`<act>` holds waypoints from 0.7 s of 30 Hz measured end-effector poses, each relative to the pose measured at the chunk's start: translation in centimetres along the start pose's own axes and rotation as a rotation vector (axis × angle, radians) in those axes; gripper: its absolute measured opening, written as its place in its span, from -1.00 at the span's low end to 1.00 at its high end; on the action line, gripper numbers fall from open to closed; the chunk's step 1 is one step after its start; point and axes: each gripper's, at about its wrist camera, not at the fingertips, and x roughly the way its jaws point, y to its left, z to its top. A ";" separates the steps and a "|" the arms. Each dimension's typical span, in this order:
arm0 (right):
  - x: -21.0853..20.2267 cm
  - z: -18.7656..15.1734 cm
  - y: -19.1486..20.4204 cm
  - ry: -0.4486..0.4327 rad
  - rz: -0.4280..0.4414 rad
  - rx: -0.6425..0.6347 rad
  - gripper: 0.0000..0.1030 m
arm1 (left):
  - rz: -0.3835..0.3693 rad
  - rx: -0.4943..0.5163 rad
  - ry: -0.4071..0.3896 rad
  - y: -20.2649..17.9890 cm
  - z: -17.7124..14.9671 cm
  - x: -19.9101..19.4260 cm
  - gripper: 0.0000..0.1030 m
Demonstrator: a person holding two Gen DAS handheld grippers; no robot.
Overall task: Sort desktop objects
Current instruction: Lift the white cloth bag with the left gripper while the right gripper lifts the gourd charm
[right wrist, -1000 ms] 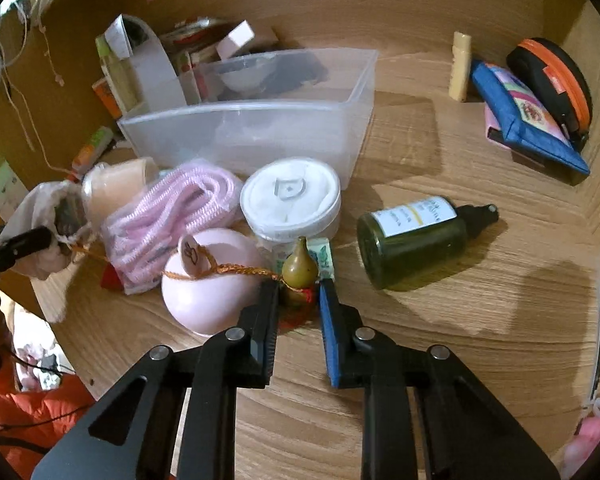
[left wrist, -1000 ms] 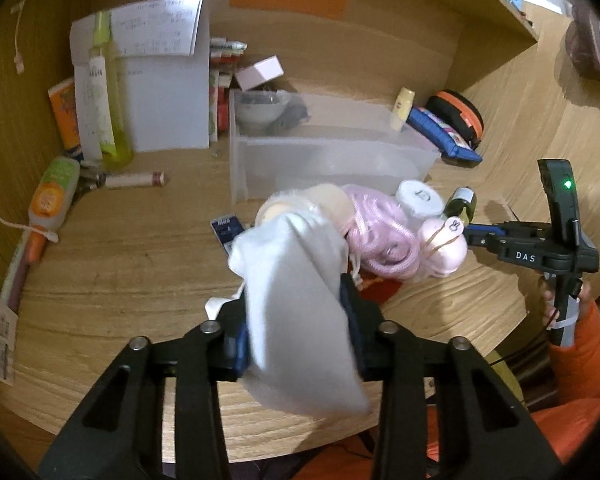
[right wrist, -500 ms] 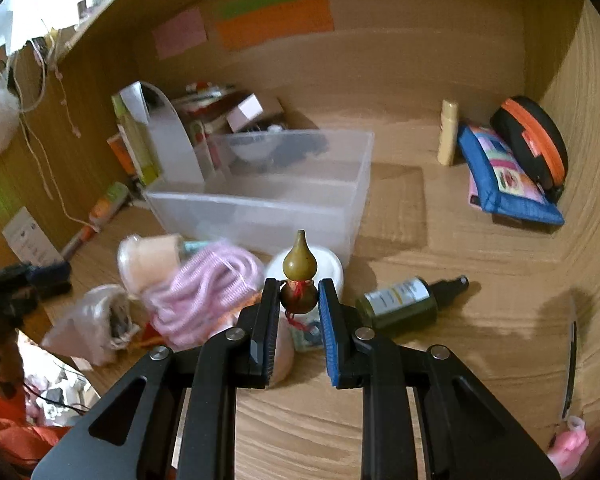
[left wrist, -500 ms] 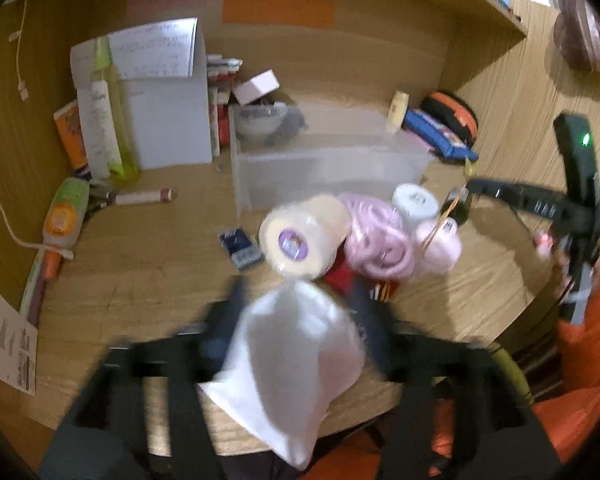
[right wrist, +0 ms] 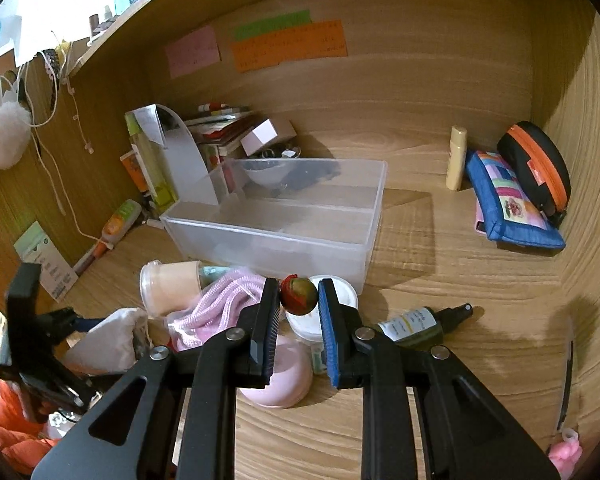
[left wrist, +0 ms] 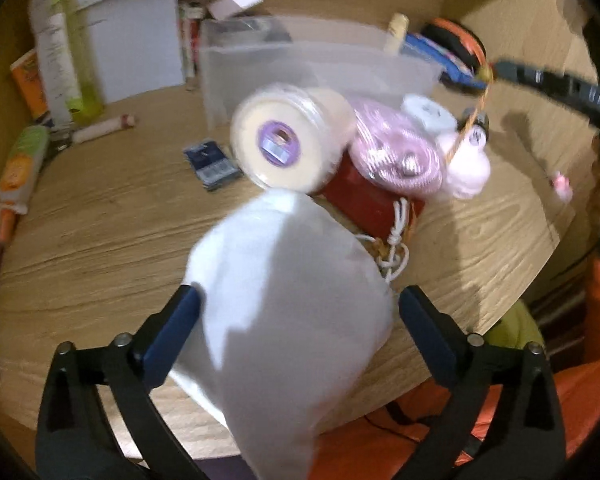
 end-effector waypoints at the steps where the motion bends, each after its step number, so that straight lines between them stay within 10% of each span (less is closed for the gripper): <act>1: 0.0 0.1 0.0 -0.001 0.000 -0.001 -0.66 | 0.027 0.019 -0.003 -0.4 0.0 0.3 0.98; 5: 0.0 0.3 0.3 -0.007 0.001 -0.004 -0.66 | 0.066 0.052 -0.025 -1.1 0.0 0.7 0.98; 9: -0.3 0.8 0.4 -0.021 0.012 0.005 -0.66 | 0.082 0.032 -0.063 -0.3 0.0 0.0 0.30; 14: -1.5 1.7 1.1 -0.058 0.039 0.000 -0.66 | 0.084 -0.012 -0.093 0.7 0.1 -0.8 -0.05; 21: -3.3 3.2 2.2 -0.125 0.034 -0.033 -0.66 | 0.044 -0.039 -0.153 -0.2 0.9 -3.2 -0.18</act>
